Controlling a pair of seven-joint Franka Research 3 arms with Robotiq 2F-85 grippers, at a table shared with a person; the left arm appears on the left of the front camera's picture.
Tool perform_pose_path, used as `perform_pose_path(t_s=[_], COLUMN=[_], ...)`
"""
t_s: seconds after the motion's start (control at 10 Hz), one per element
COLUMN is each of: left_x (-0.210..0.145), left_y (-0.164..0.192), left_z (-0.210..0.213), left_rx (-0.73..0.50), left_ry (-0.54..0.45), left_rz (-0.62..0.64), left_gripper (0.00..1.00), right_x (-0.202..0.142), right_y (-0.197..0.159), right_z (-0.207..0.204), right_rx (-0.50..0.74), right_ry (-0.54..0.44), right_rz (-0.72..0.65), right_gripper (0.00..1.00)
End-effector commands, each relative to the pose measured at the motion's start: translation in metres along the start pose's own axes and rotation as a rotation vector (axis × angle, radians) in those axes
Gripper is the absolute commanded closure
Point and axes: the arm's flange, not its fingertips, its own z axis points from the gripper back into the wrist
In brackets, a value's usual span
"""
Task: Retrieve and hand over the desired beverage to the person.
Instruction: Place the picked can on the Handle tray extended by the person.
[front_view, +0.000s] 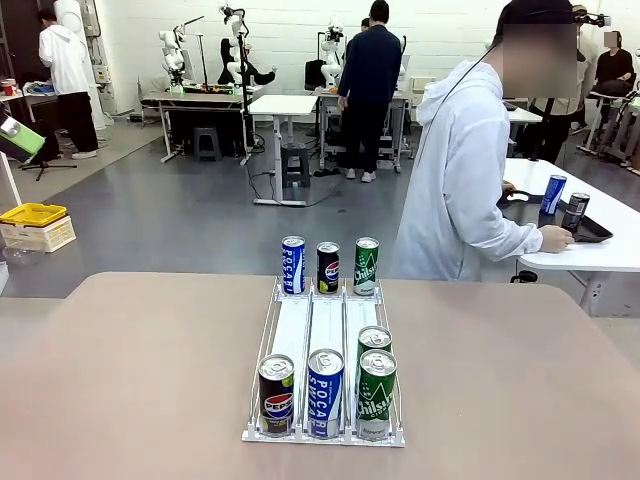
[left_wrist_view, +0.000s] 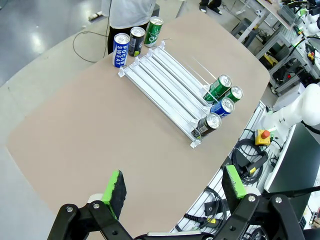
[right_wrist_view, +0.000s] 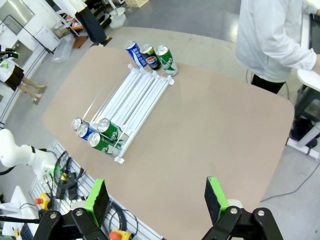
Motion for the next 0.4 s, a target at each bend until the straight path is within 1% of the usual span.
perform_pose_path(t_s=[0.0,0.3], left_x=[-0.0004,-0.0004], left_y=[-0.0001,-0.0001], left_z=[0.0010,0.0010], left_rx=[0.000,0.000], left_ry=[0.001,0.001], left_rz=[-0.001,-0.001], left_gripper=[0.00,0.00], right_x=[0.0004,0.0004], right_y=[0.0002,0.0002], right_z=[-0.0013,-0.0013], right_rx=[0.020,0.020], right_ry=[-0.015,-0.015], right_rz=[0.007,0.007], right_gripper=[0.00,0.00])
